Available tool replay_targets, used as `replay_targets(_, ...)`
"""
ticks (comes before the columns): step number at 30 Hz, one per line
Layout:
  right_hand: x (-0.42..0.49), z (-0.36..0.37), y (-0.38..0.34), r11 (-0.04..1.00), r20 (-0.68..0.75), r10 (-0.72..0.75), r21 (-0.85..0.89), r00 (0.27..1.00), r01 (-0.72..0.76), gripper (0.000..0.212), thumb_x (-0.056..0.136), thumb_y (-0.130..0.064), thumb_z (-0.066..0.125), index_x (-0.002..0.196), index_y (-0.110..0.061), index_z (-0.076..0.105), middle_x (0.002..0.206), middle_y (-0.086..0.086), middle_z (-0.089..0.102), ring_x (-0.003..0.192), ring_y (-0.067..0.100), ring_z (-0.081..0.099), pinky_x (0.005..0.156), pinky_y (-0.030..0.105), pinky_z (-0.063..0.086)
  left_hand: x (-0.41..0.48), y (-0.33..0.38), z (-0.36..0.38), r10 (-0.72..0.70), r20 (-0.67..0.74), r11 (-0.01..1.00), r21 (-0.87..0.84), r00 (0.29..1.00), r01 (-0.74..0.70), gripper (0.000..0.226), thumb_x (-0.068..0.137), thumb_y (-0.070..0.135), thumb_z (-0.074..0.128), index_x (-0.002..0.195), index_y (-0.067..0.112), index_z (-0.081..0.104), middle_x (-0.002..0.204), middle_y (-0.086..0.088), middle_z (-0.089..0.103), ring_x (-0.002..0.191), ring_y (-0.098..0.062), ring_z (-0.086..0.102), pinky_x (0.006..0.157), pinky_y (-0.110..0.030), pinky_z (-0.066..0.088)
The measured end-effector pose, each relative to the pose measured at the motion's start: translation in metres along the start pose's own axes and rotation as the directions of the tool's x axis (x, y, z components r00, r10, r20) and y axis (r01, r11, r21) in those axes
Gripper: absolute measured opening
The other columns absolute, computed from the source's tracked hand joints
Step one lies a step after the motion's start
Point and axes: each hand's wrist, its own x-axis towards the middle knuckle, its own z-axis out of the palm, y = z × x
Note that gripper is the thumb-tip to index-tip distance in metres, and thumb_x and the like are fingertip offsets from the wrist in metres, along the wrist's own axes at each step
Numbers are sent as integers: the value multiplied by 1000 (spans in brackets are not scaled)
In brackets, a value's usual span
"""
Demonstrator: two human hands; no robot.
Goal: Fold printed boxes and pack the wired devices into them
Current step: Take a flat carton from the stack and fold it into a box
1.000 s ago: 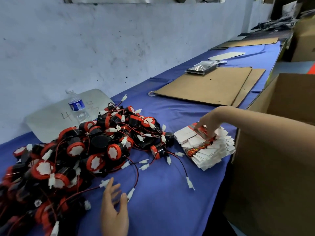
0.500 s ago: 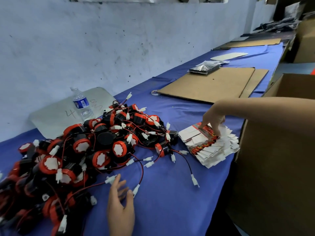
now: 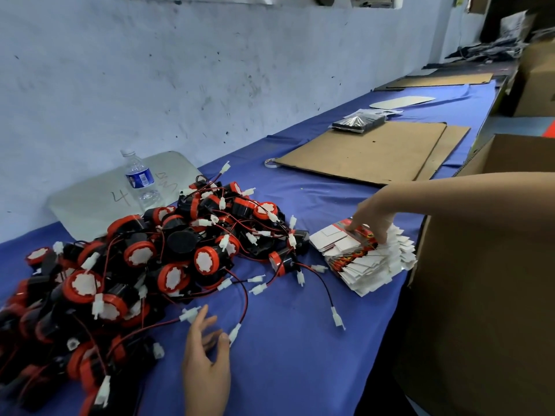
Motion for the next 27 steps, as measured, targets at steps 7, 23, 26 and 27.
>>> replay_targets(7,7,12,12,989,-140,-99,-125,985,82,33,90,-14,45,116,-20,64,96,6,65,79,25,55,64,32,40,0,-1,1,-9,5,1000,11,1000,9,51,94,7,59,138,30,46,120,10,60,101,-12,57,91,-31,41)
replay_targets(23,-48,-15,7,959,-980,116,153,165,237,19,81,1,63,90,-12,74,84,4,74,80,26,68,80,39,42,-2,3,6,173,-53,985,7,983,-173,60,88,19,67,135,43,38,121,13,61,113,-13,58,93,-29,44)
replay_targets(26,-43,5,-83,439,-834,298,551,464,710,27,81,6,55,86,-20,61,72,-13,64,67,0,57,66,27,42,-12,15,9,209,-38,972,-101,977,-212,89,76,59,69,146,40,16,136,14,51,121,2,51,94,-13,43)
replay_targets(27,-39,16,-114,310,-790,288,612,542,727,35,82,10,54,91,-24,60,78,-18,64,72,-4,57,69,21,42,-15,16,12,176,-9,974,-146,984,-175,96,69,66,68,145,41,14,139,13,48,123,3,49,93,-10,41)
